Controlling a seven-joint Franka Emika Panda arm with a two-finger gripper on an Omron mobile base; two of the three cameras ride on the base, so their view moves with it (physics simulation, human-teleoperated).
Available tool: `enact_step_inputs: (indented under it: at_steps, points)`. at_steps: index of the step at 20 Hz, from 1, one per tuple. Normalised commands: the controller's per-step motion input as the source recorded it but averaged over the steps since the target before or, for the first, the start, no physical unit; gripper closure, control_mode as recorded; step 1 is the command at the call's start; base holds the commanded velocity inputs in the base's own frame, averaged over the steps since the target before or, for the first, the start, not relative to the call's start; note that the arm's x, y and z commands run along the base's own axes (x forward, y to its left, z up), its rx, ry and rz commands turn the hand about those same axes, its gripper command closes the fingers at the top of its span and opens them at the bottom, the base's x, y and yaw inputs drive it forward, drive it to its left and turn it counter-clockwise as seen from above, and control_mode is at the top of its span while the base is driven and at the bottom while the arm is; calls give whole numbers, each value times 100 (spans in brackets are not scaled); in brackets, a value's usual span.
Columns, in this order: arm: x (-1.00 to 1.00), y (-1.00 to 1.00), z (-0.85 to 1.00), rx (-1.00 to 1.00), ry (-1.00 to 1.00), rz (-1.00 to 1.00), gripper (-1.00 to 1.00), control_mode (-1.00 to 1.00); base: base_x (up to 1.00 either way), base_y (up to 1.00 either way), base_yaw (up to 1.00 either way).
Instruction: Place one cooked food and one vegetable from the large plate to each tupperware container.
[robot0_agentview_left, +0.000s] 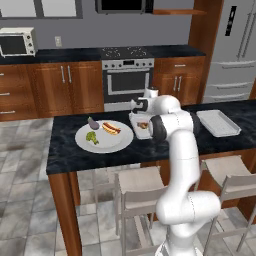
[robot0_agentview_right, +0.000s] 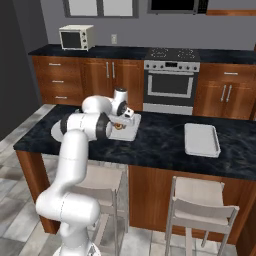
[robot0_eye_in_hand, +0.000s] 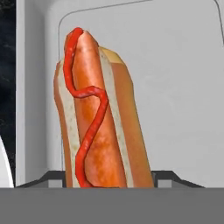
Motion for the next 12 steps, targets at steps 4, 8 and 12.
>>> enact_step_inputs:
  at_steps: [4, 8, 12]
  points:
    - [7, 5, -44, 0, 4, -1, 100, -100, 0, 0, 0]
    - [-27, 5, -37, 0, 12, -6, -100, -100, 0, 0, 0]
    - [-64, 0, -7, 0, 6, -9, -100, -100, 0, 0, 0]
